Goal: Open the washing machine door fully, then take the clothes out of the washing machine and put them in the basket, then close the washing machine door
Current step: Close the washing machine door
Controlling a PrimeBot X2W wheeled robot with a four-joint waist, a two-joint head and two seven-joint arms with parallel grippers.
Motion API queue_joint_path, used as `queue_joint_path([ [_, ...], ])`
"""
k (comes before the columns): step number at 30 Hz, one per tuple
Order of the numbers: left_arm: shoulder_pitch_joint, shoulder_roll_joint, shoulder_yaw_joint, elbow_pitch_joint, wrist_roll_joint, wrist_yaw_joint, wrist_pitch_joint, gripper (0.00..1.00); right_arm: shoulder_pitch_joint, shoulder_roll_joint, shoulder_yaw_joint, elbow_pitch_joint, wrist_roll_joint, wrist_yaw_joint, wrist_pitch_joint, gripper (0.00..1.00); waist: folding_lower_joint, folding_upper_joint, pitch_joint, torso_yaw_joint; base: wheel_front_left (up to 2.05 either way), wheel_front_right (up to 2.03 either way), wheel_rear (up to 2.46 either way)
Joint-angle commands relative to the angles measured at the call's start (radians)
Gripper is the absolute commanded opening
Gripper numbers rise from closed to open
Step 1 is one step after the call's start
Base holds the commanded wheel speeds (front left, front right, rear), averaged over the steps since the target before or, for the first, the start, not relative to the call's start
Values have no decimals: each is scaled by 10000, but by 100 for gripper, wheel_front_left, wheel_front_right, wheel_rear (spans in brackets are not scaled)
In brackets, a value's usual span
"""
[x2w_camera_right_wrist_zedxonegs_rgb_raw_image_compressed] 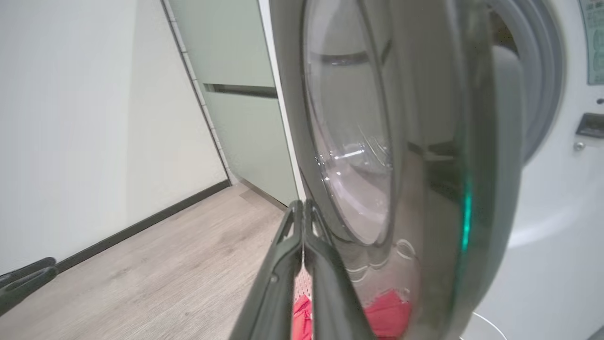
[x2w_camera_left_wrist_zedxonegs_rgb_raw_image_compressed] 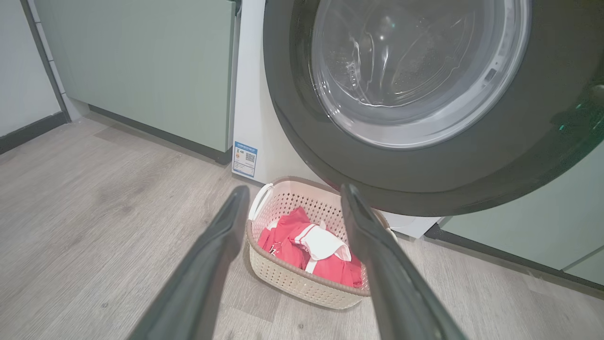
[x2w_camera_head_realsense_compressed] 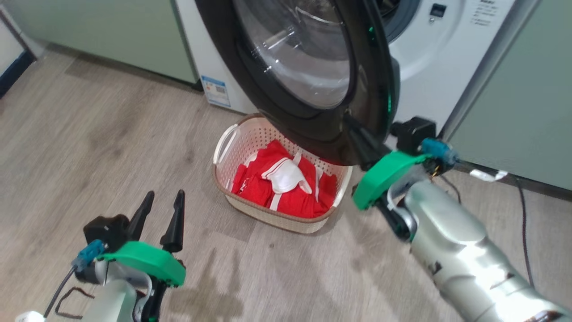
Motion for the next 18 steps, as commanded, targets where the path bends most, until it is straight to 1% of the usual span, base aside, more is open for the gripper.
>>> queue_joint_path([
  [1,-425,131,282,-300,-101,-61,-95,100,-372,188,-89,-119,53,-7,-63,0,0,0,116,96,0,0,0],
  [7,-400,56,199,-325,-138,-61,-95,100,-752,189,-1093,361,54,-7,-63,0,0,0,196,207,0,0,0],
  [9,-382,45,132,-292,-142,-61,-95,100,-747,189,-1502,411,228,-7,-63,0,0,0,183,238,0,0,0],
  [13,-360,39,60,-270,-163,-61,-95,100,-943,190,-2006,711,161,-7,-63,0,0,0,224,264,0,0,0],
  [18,-441,-67,-157,-370,-207,-61,-95,100,-1580,190,-2583,1417,-15,-7,-63,0,0,0,542,398,0,0,0],
])
